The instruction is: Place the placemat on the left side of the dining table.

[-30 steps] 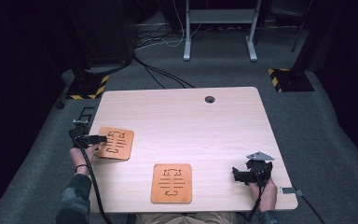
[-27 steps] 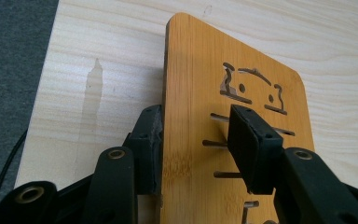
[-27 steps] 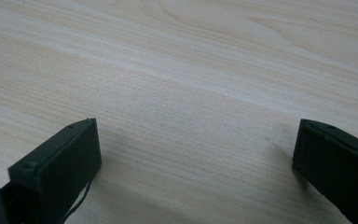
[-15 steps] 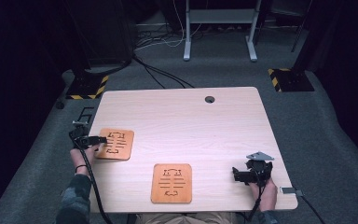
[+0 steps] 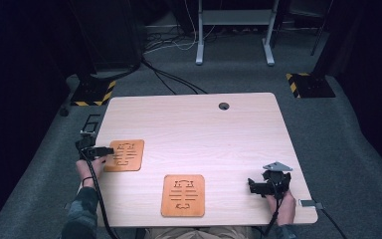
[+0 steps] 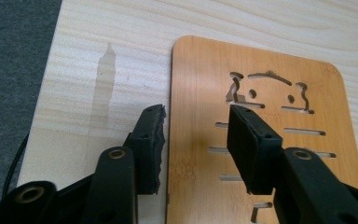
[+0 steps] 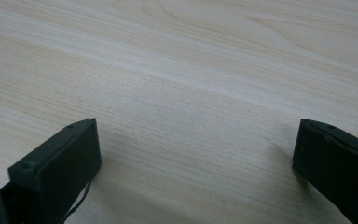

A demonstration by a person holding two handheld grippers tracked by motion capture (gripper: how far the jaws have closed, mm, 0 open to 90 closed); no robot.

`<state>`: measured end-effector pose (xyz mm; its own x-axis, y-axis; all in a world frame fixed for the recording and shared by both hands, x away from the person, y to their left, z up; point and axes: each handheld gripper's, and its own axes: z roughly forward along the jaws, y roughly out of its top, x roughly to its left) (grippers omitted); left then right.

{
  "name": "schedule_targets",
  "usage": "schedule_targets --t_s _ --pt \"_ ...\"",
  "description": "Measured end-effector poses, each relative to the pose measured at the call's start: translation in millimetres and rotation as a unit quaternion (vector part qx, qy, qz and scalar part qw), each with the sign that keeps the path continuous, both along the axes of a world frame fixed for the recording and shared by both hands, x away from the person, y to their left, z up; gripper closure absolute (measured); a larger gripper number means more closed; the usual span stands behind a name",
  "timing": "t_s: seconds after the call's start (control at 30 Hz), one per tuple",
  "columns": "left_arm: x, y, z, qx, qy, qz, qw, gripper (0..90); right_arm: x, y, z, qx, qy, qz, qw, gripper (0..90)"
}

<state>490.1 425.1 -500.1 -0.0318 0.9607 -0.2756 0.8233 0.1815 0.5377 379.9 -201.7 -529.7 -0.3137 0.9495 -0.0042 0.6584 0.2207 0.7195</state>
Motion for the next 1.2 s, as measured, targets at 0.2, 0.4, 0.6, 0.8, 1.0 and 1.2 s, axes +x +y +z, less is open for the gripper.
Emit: schedule_targets --t_s 0.2,0.4,0.6,0.8,1.0,1.2 --pt "-3.9 -1.8 1.9 0.008 0.001 0.004 1.0 41.8 0.0 0.0 0.0 0.0 0.0 0.0 1.0 0.0" --pt "-11.5 -4.4 12.2 0.013 -0.016 -0.01 0.9997 28.4 0.0 0.0 0.0 0.0 0.0 0.0 1.0 0.0" --pt "-25.1 -10.0 23.3 0.032 -0.026 -0.027 0.9988 15.3 -0.1 0.0 0.0 0.001 0.0 0.0 1.0 0.0" --pt "-46.7 -13.8 31.0 0.037 -0.055 -0.043 0.9969 12.3 0.0 0.0 0.0 0.0 0.0 0.0 1.0 0.0" --pt "-70.0 -19.9 37.5 0.047 -0.085 -0.054 0.9938 11.1 0.0 0.0 0.0 0.0 0.0 0.0 1.0 0.0" --pt "-96.3 -24.3 39.0 0.062 -0.105 -0.063 0.9905 10.4 0.0 0.1 0.0 0.0 0.0 -0.001 1.0 0.0"
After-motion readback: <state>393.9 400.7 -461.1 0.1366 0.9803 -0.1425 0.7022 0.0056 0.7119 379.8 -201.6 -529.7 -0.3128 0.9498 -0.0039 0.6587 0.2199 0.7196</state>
